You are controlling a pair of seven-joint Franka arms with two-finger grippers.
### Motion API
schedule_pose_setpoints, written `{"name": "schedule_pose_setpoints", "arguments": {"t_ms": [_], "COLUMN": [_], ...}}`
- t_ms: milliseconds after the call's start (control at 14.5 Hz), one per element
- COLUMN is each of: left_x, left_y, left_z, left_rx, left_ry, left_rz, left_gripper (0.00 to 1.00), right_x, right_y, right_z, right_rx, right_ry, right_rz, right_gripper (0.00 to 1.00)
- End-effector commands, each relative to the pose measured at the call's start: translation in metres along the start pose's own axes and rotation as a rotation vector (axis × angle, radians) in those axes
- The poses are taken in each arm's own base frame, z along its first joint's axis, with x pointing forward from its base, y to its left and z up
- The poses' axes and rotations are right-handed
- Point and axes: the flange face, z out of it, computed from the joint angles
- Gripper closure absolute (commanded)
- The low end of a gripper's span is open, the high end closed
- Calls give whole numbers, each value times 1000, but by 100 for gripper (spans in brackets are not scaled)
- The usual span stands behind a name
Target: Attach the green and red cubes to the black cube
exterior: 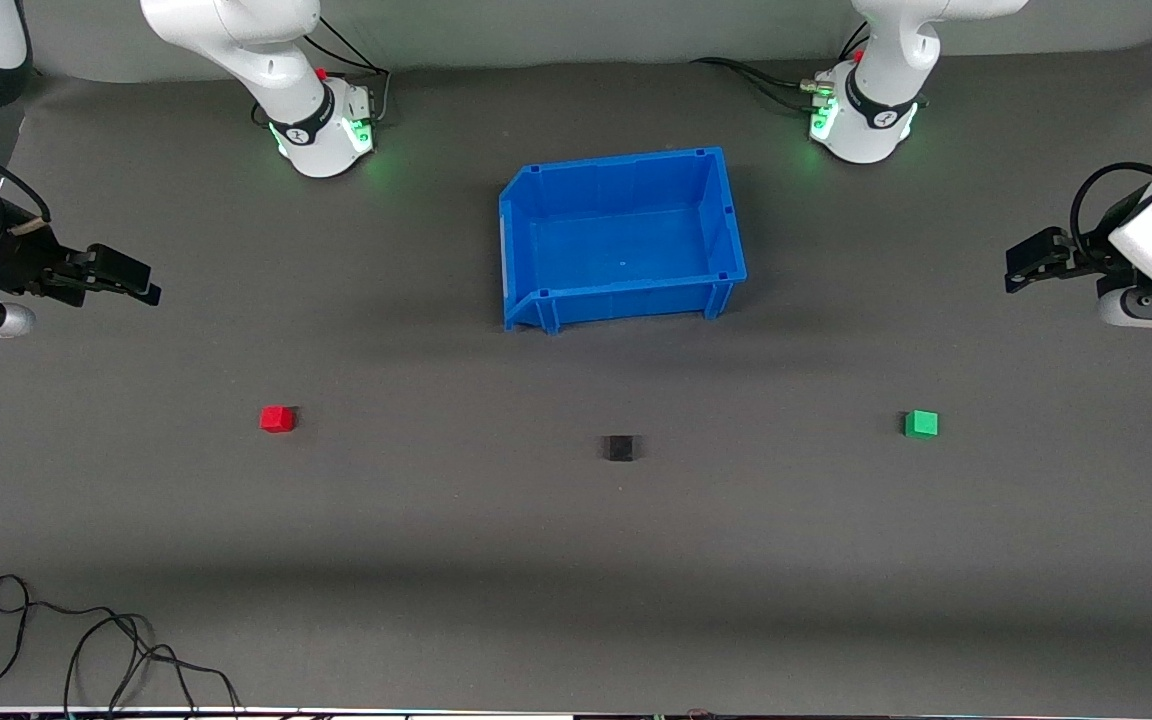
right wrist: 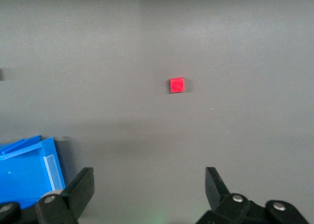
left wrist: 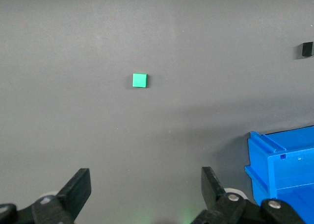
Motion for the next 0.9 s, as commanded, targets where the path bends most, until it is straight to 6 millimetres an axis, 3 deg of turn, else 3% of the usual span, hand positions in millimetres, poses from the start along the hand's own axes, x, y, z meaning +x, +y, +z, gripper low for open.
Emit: {"name": "schedule_pose_setpoints", "arguments": {"t_ms": [0,345,828], "left_x": [-1,-1,15], "left_y": [-1,-1,-11], "left_z": [-3,-4,-15], "left_rx": [14,13,13], "left_ry": [-8,-7,-18], "left_rz": [0,-5,-93], "left_gripper": [0,0,0], "right_x": [2,4,4], "right_y": [-3,-3,1], "right_z": [-3,-4,-4], "right_rx": [-7,-7,-7], "right_ry": [6,9,10], "right_rz": [8,9,17], "right_gripper": [0,0,0]}}
